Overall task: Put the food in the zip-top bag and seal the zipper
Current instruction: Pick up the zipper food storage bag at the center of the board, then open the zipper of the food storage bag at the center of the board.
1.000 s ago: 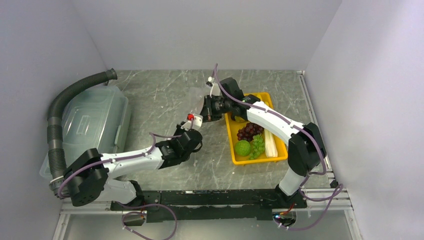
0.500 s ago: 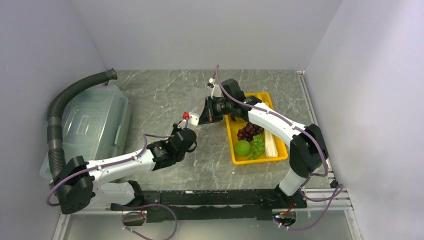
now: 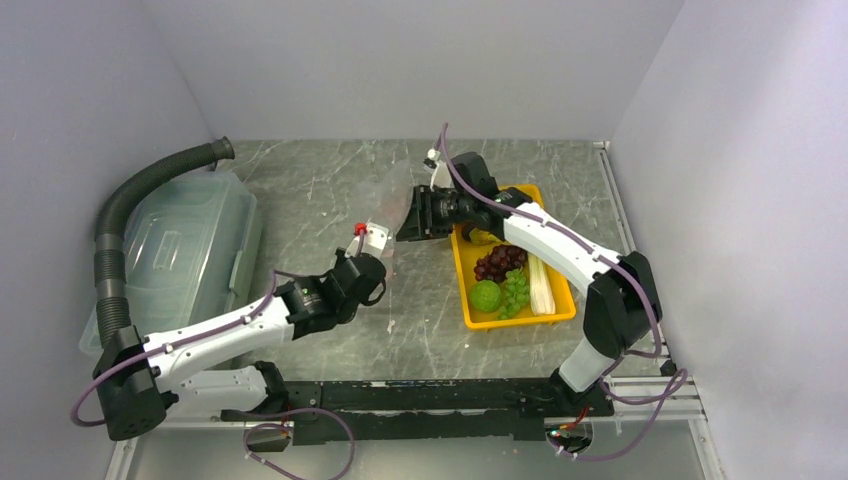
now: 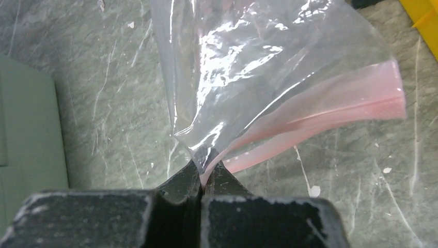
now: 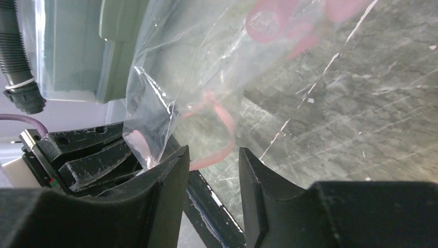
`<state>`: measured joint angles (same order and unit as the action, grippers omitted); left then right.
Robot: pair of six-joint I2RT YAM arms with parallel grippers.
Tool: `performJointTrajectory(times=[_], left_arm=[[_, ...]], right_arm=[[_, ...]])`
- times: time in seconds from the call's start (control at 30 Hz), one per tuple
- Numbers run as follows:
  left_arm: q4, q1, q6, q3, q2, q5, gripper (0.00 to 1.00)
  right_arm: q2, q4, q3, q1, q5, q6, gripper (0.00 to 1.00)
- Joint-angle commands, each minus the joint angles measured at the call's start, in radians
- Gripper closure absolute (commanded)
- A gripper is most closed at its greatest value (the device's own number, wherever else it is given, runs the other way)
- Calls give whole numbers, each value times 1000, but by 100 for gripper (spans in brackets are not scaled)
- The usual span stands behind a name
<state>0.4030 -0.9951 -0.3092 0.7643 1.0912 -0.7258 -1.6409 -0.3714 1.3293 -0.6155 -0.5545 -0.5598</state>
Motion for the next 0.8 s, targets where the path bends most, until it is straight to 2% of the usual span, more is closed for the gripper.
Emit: performJointTrajectory(times=[0.0, 0.17, 0.53, 0.77], left_arm=[[157, 1, -125, 112, 28, 7, 100], [245, 0, -203, 188, 73, 30, 100], [372, 0, -264, 359, 111, 55, 100], [442, 1, -285, 452, 138, 108, 100]], right_arm=[[116, 10, 18, 5, 49, -10, 53], [229, 16, -36, -1, 108, -20, 45], [466, 118, -266, -91, 224, 20, 42], [534, 200, -356, -174, 358, 61, 34]])
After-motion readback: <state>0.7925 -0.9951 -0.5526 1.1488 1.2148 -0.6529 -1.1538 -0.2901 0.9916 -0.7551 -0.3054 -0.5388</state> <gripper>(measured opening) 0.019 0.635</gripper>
